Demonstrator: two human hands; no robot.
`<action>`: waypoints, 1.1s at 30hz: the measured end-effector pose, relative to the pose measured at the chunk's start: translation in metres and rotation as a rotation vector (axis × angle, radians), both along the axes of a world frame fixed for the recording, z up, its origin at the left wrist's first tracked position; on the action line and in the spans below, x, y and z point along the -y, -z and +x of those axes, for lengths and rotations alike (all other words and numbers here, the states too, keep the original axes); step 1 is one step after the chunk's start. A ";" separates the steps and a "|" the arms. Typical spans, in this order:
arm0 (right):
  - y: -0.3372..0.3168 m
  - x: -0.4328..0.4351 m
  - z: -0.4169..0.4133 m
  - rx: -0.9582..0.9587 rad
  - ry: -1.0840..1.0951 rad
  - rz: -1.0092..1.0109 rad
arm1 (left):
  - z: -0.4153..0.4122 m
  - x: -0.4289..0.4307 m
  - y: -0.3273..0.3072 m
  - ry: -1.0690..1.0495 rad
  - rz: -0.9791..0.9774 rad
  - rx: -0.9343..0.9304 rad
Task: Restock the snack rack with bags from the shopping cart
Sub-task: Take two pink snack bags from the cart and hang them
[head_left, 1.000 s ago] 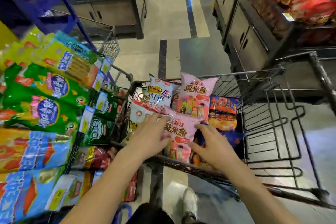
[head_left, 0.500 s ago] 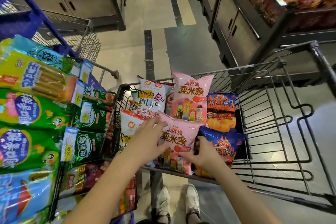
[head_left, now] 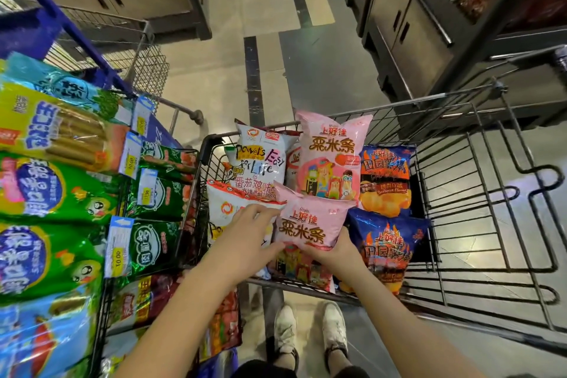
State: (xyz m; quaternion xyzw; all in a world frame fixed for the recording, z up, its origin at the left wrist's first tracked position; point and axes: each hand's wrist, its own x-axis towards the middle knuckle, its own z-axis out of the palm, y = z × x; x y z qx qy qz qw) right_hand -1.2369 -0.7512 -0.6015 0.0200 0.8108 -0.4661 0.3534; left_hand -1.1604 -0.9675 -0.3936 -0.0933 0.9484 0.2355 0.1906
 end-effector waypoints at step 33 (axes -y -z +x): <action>-0.173 -0.136 -0.068 0.063 0.411 -0.516 | -0.157 -0.036 0.037 -0.393 0.534 0.058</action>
